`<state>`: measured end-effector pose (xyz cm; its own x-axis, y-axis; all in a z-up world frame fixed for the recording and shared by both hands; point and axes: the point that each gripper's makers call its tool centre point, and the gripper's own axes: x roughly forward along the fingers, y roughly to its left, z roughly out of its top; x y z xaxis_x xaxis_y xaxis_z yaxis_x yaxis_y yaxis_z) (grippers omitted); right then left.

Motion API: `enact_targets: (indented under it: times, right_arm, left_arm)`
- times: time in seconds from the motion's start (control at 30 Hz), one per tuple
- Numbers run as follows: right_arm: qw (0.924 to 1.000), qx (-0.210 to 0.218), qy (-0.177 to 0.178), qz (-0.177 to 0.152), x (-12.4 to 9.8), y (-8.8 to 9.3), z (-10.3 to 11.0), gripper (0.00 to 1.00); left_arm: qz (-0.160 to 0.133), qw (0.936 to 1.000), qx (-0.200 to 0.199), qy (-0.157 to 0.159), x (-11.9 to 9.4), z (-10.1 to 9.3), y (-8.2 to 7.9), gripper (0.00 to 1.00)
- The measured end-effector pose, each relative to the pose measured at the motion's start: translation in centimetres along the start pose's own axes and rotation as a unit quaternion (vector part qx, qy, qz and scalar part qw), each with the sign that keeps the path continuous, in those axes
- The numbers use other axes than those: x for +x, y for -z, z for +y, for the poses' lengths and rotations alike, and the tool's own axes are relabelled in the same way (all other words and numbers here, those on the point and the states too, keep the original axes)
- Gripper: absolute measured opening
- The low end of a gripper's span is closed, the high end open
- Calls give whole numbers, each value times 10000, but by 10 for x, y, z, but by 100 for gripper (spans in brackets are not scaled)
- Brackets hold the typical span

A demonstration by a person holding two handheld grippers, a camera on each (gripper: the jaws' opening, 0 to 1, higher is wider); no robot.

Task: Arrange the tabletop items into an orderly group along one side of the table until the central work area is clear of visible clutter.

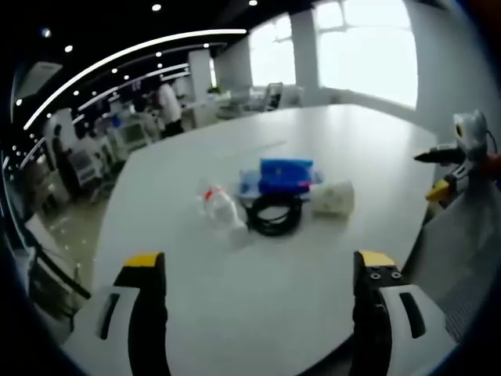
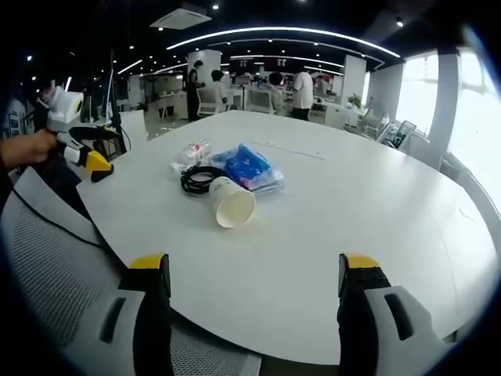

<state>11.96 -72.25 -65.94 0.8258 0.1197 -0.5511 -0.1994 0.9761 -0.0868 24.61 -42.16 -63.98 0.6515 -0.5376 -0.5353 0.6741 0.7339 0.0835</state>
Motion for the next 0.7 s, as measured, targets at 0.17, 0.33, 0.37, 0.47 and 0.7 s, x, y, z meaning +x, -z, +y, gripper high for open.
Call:
enact_targets:
  times: [0.17,0.33,0.37,0.47,0.7]
  right_arm:
    - [10000,17,-11,29,0,1,0,88]
    - [10000,31,-1,35,0,2,0,88]
    - [10000,32,-1,37,0,2,0,87]
    - [10000,39,-2,46,0,2,0,87]
    - [10000,54,-14,35,-1,2,0,87]
  left_arm:
    - [-1,10000,-28,20,4,0,-1,96]
    - [-4,10000,-29,44,9,0,-4,96]
    - [-9,10000,-31,43,10,1,-4,96]
    - [-20,10000,-25,47,12,1,-7,95]
    - [-12,10000,7,77,19,1,-11,94]
